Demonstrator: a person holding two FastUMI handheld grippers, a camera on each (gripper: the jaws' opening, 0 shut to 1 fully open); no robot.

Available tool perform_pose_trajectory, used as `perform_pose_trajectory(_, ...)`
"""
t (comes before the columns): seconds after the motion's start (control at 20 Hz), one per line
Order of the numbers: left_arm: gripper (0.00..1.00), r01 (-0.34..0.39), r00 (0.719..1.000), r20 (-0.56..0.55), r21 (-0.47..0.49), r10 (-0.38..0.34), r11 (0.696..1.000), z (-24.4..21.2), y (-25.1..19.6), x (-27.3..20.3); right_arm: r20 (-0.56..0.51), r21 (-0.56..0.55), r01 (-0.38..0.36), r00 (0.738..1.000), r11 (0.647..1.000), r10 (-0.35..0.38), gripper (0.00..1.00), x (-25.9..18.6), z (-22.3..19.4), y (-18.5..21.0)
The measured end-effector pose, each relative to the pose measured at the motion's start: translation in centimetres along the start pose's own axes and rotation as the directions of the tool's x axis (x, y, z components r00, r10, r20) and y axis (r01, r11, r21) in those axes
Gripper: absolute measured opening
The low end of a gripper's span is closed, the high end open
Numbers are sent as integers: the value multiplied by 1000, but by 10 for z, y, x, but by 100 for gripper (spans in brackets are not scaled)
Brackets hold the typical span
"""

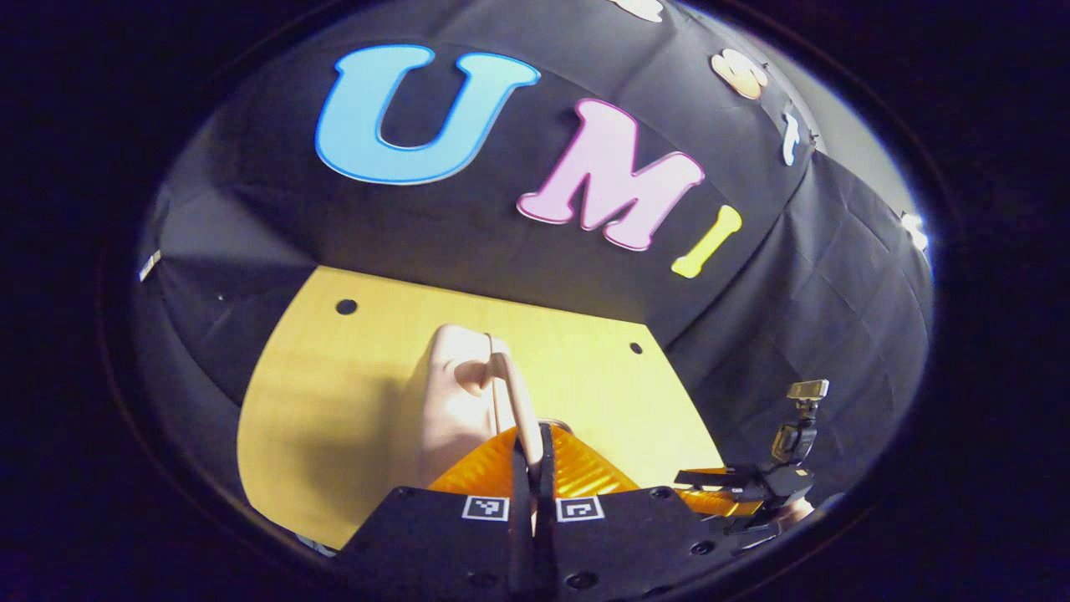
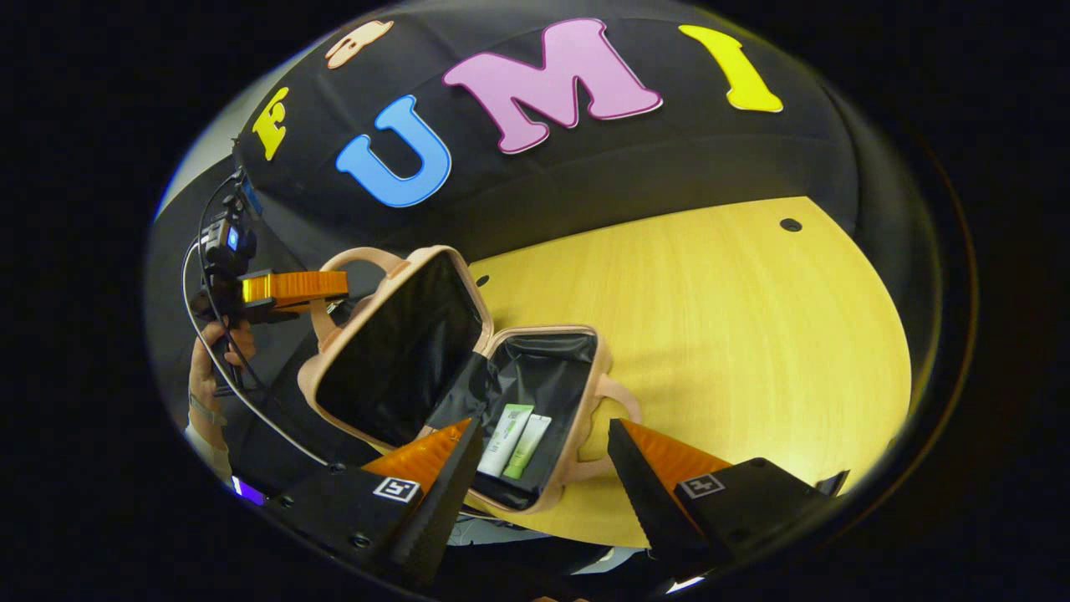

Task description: First open the suitcase, pack the skin care products into it, and then close the suitcase.

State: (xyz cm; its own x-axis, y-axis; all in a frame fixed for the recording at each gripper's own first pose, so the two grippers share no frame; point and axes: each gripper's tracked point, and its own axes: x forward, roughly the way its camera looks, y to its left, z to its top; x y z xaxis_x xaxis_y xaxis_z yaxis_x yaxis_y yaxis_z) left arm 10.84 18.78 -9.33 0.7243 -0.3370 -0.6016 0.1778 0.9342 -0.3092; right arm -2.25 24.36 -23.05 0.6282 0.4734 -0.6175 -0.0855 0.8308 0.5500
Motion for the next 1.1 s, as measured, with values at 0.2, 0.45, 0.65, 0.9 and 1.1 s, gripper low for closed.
perform_pose_trajectory(0.2,6,30,991,-129,36,-25,999,-45,-33,73,-8,-26,37,999,999,-37,96,-30,-14,-29)
perform_pose_trajectory(0.45,6,-47,968,-241,92,68,995,-104,-37,136,-9,-8,79,997,997,-79,96,-61,-20,-66)
perform_pose_trajectory(0.65,7,-82,937,-327,146,126,986,-157,-36,173,14,15,126,992,992,-126,96,-80,-18,-86)
perform_pose_trajectory(0.9,18,-53,925,-353,246,141,968,-161,-36,177,21,39,200,979,979,-201,96,-96,-19,-102)
perform_pose_trajectory(1.1,43,-8,955,-279,311,100,950,-138,-53,163,95,55,263,959,963,-267,96,-107,2,-103)
